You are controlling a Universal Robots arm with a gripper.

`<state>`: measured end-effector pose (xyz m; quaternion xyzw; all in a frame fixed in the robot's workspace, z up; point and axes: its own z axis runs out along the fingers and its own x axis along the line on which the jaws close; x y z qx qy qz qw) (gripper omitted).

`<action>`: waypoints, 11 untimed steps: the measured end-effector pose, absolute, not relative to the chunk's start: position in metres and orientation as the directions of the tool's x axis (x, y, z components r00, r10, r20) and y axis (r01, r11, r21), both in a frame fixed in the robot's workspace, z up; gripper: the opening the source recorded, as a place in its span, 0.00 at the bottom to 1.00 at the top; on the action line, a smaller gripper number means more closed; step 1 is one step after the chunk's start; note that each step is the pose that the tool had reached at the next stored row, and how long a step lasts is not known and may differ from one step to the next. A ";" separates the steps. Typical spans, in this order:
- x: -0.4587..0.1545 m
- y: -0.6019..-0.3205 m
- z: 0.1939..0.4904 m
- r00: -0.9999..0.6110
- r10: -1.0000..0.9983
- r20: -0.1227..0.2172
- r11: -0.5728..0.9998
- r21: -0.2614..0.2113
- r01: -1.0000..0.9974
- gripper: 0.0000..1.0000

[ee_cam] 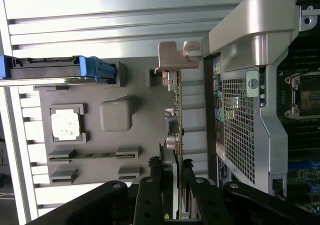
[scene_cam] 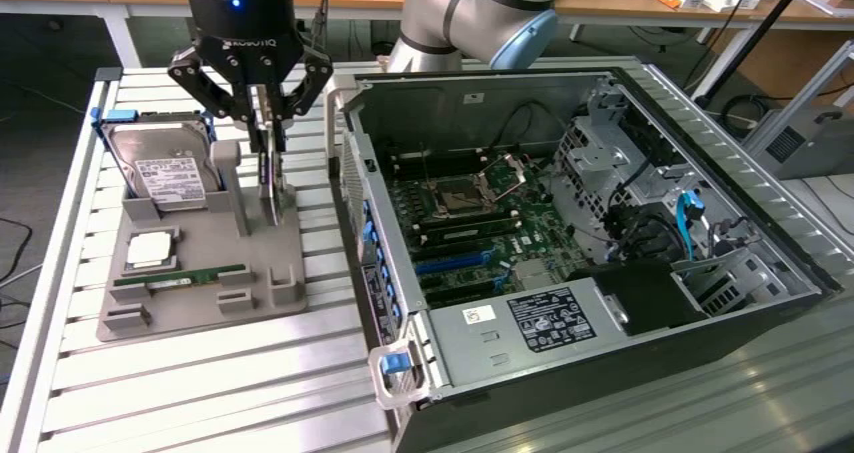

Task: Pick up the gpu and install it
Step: 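Pick up the gpu and move the gpu toward the slot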

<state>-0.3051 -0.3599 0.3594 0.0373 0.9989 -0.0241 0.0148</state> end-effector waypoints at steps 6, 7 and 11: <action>-0.305 -0.360 0.361 -0.997 0.074 -0.031 0.996 -0.047 0.075 0.27; -0.305 -0.360 0.361 -0.997 0.074 -0.031 0.996 -0.047 0.075 0.27; -0.305 -0.360 0.363 -0.997 0.074 -0.031 0.996 -0.047 0.075 0.27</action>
